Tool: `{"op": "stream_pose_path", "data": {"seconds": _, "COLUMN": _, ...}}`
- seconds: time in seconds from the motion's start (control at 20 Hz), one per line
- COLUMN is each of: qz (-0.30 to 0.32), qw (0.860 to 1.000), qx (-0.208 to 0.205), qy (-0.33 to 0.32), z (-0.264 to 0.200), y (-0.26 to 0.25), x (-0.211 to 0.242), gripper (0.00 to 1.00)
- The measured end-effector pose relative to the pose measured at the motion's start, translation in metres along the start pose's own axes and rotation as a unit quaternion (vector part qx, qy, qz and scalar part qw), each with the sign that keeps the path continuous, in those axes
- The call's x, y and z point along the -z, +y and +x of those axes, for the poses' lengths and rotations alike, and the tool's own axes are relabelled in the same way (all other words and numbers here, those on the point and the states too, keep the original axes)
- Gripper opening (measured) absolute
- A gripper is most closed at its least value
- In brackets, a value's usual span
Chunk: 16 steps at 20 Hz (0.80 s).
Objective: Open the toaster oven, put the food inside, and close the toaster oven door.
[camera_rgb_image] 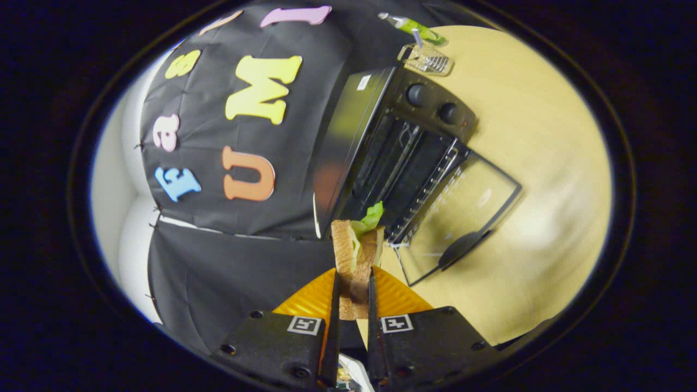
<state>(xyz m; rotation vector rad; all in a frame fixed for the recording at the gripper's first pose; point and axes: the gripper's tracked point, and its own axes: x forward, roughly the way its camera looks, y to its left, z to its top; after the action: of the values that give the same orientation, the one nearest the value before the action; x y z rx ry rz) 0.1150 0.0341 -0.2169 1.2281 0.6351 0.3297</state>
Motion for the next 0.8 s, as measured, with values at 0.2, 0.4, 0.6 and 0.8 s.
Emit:
{"op": "stream_pose_path", "data": {"seconds": 0.2, "qz": 0.057, "qw": 0.996, "qx": -0.039, "qy": -0.064, "z": 0.033, "y": -0.022, "x": -0.048, "gripper": 0.26}}
{"op": "stream_pose_path", "data": {"seconds": 0.4, "qz": 0.093, "qw": 0.986, "qx": -0.079, "qy": -0.113, "z": 0.072, "y": -0.030, "x": -0.078, "gripper": 0.26}}
{"op": "stream_pose_path", "data": {"seconds": 0.6, "qz": 0.097, "qw": 0.980, "qx": -0.093, "qy": -0.146, "z": 0.108, "y": -0.040, "x": -0.092, "gripper": 0.26}}
{"op": "stream_pose_path", "data": {"seconds": 0.8, "qz": 0.078, "qw": 0.981, "qx": -0.087, "qy": -0.154, "z": 0.131, "y": -0.046, "x": -0.097, "gripper": 0.26}}
